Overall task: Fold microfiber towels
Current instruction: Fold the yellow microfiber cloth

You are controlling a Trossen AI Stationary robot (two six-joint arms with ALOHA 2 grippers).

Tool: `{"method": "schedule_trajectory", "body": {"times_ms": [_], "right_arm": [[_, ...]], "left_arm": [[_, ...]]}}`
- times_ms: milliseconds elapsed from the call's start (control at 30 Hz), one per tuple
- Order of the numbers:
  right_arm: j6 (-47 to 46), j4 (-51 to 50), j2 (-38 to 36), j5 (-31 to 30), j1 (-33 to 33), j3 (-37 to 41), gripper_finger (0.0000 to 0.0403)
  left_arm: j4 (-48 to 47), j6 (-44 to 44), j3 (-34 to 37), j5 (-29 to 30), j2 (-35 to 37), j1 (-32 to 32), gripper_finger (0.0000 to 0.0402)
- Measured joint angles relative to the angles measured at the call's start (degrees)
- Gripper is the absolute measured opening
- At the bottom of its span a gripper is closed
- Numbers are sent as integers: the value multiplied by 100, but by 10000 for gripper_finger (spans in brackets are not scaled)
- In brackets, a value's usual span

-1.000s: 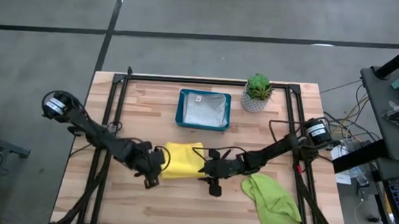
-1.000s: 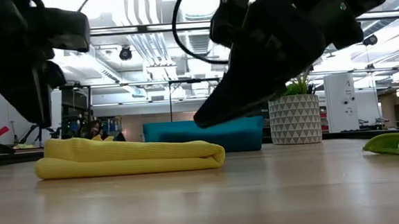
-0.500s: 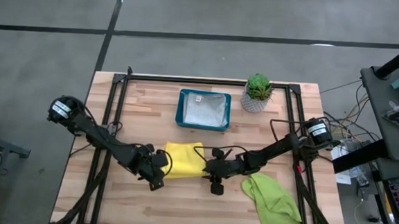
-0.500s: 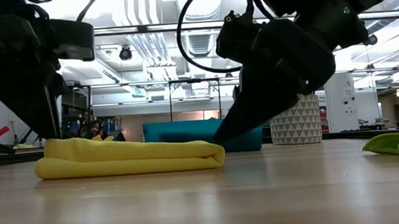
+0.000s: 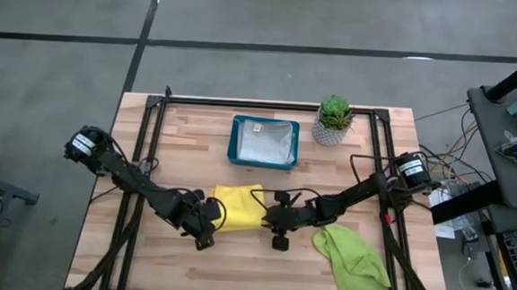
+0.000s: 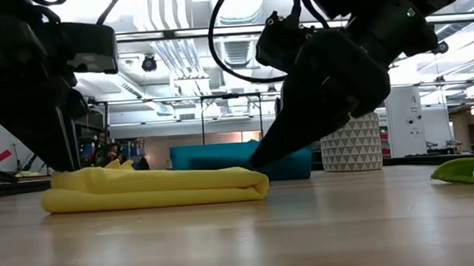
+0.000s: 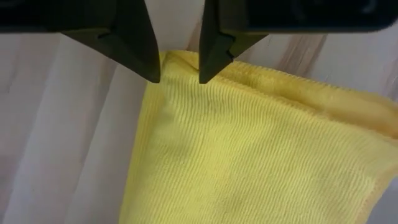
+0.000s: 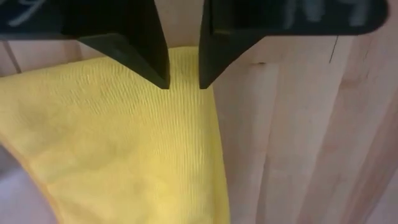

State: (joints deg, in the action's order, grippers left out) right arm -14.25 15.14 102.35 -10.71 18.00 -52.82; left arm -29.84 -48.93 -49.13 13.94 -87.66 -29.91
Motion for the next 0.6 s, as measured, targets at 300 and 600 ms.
{"method": "schedule_trajectory", "body": {"times_ms": [300,600], "right_arm": [[292,4,0,-137,0,0,10],[225,-53,0,-139,0,0,8]], "left_arm": [[-13,-12,0,-32,-26,-3,7],[120,172,11,-401,-34,-94,1]]}}
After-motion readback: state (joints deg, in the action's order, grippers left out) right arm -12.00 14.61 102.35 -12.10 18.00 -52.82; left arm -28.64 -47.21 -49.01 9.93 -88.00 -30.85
